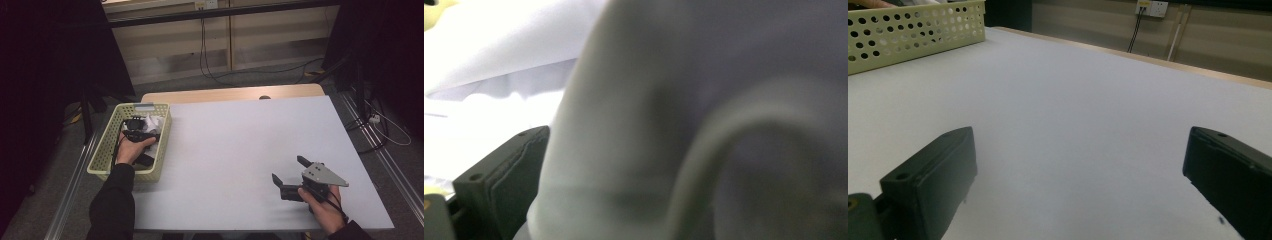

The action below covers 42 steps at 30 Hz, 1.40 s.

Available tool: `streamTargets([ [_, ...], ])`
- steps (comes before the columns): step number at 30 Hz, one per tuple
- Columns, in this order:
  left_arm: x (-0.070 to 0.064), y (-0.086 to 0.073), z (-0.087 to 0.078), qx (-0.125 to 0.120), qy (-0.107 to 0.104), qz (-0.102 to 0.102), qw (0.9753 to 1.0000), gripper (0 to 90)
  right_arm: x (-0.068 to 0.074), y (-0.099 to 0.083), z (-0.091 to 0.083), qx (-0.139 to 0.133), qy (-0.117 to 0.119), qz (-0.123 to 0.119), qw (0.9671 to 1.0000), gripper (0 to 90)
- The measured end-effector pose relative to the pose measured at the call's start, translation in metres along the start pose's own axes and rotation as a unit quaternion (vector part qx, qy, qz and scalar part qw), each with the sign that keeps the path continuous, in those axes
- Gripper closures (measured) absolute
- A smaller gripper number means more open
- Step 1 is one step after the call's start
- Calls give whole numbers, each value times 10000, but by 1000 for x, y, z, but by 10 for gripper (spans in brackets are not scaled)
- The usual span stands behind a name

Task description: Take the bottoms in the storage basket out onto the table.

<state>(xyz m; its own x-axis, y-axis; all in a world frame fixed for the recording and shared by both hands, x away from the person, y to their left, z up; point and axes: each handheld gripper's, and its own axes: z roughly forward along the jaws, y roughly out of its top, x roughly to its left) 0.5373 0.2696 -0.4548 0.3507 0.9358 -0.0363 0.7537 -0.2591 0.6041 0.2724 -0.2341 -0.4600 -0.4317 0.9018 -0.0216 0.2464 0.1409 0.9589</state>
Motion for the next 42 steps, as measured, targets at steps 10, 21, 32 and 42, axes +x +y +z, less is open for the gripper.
streamTargets([
  [10, -2, 6, -4, 425, -18, 94, 9991, 49, 0, 0, 1, 42, 16, -10, 10000, 5],
  [21, -9, 12, -11, 733, 63, -55, 9973, 277, 1, 0, 1, 41, 37, -4, 10000, 5],
  [32, -10, 11, -15, 654, -10, -108, 9978, 491, 1, -1, 2, 87, 54, -10, 9999, 5],
  [42, -5, 14, -19, 706, 122, -302, 9970, 662, 1, -1, 2, 90, 61, 0, 9999, 5],
])
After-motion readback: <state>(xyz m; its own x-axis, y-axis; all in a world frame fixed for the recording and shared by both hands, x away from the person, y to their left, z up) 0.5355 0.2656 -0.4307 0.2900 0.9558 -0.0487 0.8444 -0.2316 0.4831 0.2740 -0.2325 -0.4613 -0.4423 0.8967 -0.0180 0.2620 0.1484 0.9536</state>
